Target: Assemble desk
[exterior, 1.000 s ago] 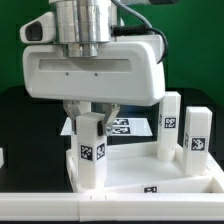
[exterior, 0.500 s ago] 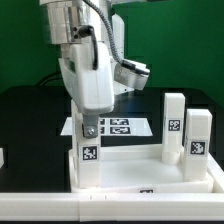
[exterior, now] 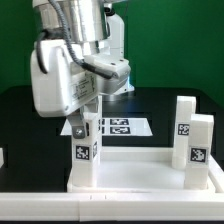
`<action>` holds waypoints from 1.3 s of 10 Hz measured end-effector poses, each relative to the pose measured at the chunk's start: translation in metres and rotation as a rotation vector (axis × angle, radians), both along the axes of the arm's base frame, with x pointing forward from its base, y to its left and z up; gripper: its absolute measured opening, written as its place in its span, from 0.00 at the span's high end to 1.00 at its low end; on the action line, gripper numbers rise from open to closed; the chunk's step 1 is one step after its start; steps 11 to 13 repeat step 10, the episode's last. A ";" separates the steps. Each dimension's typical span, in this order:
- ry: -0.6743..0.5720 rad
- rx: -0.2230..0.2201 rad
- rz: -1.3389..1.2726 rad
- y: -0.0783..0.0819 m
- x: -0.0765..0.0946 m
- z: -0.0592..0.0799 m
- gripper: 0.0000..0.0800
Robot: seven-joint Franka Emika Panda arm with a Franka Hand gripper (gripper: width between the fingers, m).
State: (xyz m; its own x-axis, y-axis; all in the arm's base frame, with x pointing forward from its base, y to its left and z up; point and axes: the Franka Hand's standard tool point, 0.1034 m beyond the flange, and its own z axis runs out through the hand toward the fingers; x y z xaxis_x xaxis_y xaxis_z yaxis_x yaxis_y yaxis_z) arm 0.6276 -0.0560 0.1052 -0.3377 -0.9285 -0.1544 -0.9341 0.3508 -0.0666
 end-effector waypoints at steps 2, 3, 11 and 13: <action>0.010 0.012 -0.069 0.002 -0.002 0.000 0.64; 0.010 0.012 -0.059 0.002 -0.002 0.000 0.64; -0.049 0.028 -0.017 0.014 -0.002 0.034 0.19; -0.049 0.028 -0.017 0.014 -0.002 0.034 0.19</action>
Offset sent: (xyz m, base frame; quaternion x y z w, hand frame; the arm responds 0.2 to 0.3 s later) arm 0.0000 0.0000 0.0000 0.0000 0.0000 0.0000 1.0000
